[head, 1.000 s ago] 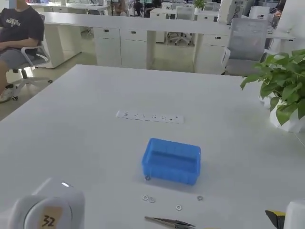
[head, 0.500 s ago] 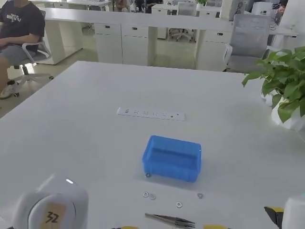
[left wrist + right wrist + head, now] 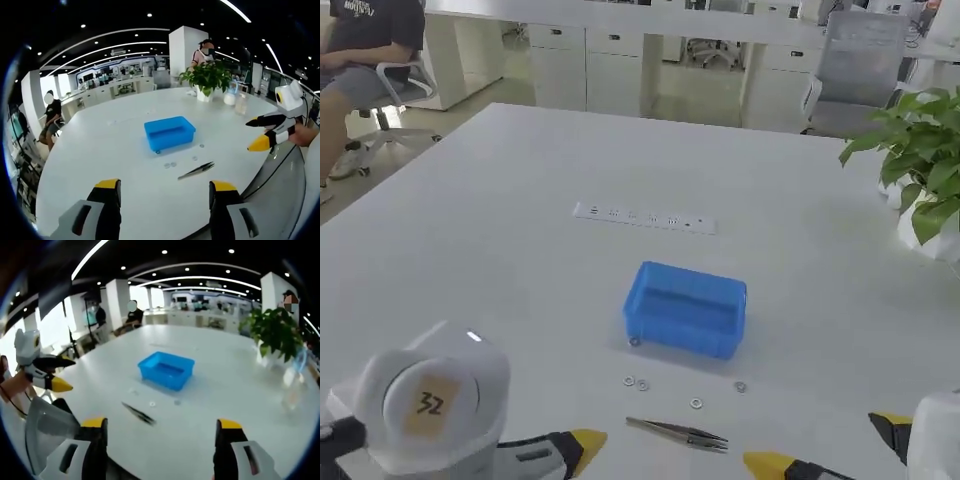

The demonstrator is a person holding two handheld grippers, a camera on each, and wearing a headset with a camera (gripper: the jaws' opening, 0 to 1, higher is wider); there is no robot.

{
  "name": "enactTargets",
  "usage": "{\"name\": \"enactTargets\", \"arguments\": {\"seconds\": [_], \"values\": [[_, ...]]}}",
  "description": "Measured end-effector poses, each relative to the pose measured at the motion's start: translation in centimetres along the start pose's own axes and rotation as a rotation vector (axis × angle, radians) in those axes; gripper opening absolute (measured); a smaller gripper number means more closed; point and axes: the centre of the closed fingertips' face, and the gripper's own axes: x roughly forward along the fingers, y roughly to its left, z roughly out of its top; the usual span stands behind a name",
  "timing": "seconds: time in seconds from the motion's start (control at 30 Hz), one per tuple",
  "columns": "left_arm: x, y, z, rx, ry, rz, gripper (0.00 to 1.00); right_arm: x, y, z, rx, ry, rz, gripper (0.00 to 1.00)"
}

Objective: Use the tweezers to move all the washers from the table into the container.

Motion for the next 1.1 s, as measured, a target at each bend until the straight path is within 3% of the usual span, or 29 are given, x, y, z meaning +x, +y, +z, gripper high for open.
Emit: {"name": "enactTargets", "arguments": {"seconds": [0.1, 0.33, 0.47, 0.57, 0.77, 0.87, 1.1], "values": [[0.7, -0.1, 0.3, 0.026, -0.003, -0.044, 0.49, 0.4, 0.4, -0.1, -0.013, 0.010, 0.007, 0.85], [3.2, -0.1, 0.6, 0.130, 0.025, -0.145, 0.30, 1.7, 1.5, -0.5, -0.096, 0.062, 0.028, 0.84], [4.6, -0.5, 0.1, 0.186, 0.068, -0.216, 0.21, 2.4, 1.9, -0.4, -0.163, 0.085, 0.036, 0.84], [6.0, -1.2, -0.7, 0.207, 0.112, -0.282, 0.21, 3.0, 2.3, -0.1, -0.202, 0.092, 0.042, 0.84], [8.4, -1.6, -1.8, 0.251, 0.159, -0.332, 0.20, 3.9, 3.1, -0.2, -0.196, 0.107, 0.087, 0.83], [9.7, -1.9, -2.9, 0.269, 0.204, -0.364, 0.20, 4.5, 3.2, -0.8, -0.191, 0.125, 0.092, 0.83], [12.0, -2.1, -3.4, 0.309, 0.219, -0.397, 0.15, 4.8, 3.5, -1.7, -0.151, 0.147, 0.114, 0.79]]}}
